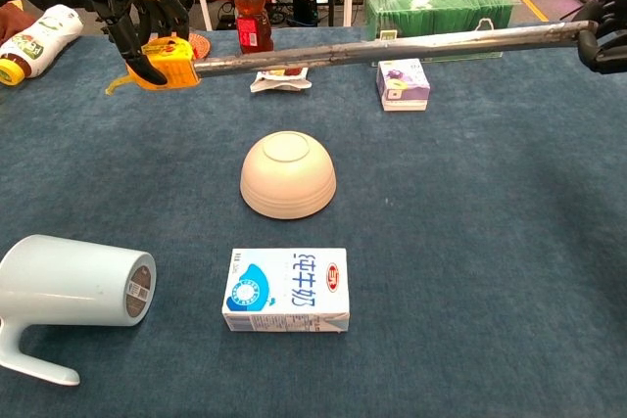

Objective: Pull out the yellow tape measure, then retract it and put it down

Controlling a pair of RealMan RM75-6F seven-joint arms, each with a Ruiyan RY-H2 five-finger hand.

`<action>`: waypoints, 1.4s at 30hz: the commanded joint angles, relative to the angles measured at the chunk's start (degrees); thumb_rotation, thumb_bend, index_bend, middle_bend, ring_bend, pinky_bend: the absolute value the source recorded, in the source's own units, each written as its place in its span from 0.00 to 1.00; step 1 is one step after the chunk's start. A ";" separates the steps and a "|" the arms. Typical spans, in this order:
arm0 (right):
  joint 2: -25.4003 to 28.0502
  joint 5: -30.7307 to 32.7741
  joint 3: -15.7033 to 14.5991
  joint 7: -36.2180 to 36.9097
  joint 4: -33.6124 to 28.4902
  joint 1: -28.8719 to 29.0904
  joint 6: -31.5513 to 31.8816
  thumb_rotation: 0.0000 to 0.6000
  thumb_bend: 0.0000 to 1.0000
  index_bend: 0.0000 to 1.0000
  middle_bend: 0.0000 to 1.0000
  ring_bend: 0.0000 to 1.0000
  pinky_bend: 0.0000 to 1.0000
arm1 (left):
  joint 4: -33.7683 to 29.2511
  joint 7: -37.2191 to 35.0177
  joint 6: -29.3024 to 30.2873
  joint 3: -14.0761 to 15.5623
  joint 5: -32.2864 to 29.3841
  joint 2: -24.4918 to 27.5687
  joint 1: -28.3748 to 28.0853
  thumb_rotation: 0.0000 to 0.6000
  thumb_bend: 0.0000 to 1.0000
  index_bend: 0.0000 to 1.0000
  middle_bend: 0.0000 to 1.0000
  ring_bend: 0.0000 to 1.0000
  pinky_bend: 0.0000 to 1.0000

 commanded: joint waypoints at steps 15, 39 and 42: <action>-0.98 -1.59 -0.57 -1.88 -1.30 3.90 -4.61 0.97 0.59 0.57 0.32 0.25 0.23 | 0.46 1.55 2.11 -4.05 -2.34 -5.32 -2.30 0.78 0.32 0.56 0.41 0.33 0.38; 0.35 -1.50 -1.99 -2.21 -1.91 6.70 -9.12 0.92 0.35 0.14 0.17 0.14 0.16 | 3.49 5.56 3.91 -7.62 -9.20 -10.71 -5.65 0.78 0.32 0.56 0.41 0.33 0.37; 1.60 -1.73 -2.29 -2.54 -1.70 6.36 -8.92 0.92 0.35 0.14 0.17 0.14 0.16 | 2.38 5.24 4.48 -6.57 -8.07 -8.79 -4.19 0.79 0.32 0.56 0.41 0.33 0.37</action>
